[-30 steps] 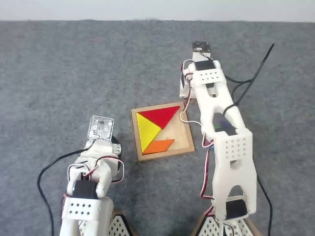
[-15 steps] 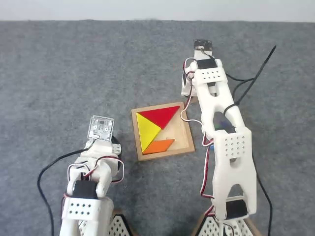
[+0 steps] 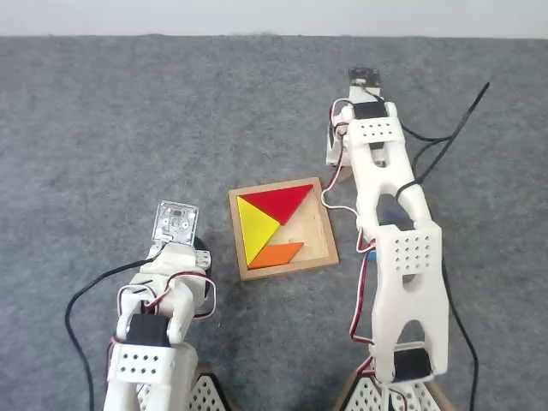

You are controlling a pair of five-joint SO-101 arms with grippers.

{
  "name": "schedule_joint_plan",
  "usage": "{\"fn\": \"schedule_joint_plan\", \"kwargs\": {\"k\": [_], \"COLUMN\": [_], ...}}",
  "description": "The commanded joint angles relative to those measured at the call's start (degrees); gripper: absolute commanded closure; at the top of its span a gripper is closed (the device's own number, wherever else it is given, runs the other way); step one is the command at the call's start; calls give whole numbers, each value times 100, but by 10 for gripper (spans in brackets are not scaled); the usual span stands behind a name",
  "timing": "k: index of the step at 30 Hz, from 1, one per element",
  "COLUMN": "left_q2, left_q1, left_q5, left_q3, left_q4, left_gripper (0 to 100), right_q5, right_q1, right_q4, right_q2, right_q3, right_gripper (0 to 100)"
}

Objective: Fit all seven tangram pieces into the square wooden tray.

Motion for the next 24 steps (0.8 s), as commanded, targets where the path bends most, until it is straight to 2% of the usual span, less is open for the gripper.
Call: {"fn": "schedule_joint_plan", "kwargs": {"k": [1, 5, 11, 19, 24], "left_q2": [-79, -79, -79, -79, -79], "left_q1": [-18, -18, -18, -18, -18], "left_q5": [35, 35, 35, 35, 35], "left_q3": [-48, -48, -48, -48, -48], "left_q4": [26, 26, 26, 26, 26], "left_gripper": [985, 985, 985, 985, 985], "right_q5": [193, 255, 1222, 1996, 2629], "right_q1": [-75, -75, -655, -1341, -1552], "right_q4": [180, 470, 1411, 2484, 2765], "right_q2": [-66, -180, -664, -1323, -1868], "right_q3": [-193, -246, -325, -352, -237], "right_gripper": [912, 913, 913, 913, 913]}}
